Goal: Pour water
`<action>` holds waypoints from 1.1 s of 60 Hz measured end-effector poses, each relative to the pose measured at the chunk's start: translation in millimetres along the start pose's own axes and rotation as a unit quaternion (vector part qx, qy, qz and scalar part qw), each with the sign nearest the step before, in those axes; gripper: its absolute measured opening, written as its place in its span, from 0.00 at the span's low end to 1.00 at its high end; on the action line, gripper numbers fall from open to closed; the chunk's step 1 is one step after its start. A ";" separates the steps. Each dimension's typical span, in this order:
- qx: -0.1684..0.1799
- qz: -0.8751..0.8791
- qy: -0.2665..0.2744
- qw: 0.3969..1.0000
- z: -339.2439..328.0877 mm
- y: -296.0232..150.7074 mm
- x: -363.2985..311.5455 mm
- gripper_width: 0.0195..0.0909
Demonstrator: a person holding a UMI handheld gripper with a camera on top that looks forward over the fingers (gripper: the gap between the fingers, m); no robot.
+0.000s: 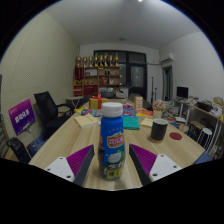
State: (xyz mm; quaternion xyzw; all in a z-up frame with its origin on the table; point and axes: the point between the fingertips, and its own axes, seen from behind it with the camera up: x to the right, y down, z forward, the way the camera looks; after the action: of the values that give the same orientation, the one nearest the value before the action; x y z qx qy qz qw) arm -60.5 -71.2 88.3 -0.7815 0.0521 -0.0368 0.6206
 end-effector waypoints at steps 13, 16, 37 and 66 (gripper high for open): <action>0.026 -0.022 -0.030 0.999 60.2 18.5 -6.0 0.58; 0.041 -0.037 -0.033 0.998 63.6 17.9 -8.1 0.55; -0.034 0.065 -0.122 0.990 97.1 -13.2 -18.8 0.38; -0.075 0.772 -0.192 0.601 169.9 -128.0 86.4 0.38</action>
State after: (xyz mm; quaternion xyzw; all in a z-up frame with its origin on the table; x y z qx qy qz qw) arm 50.6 110.8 173.8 -0.4829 0.5184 0.6111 0.3529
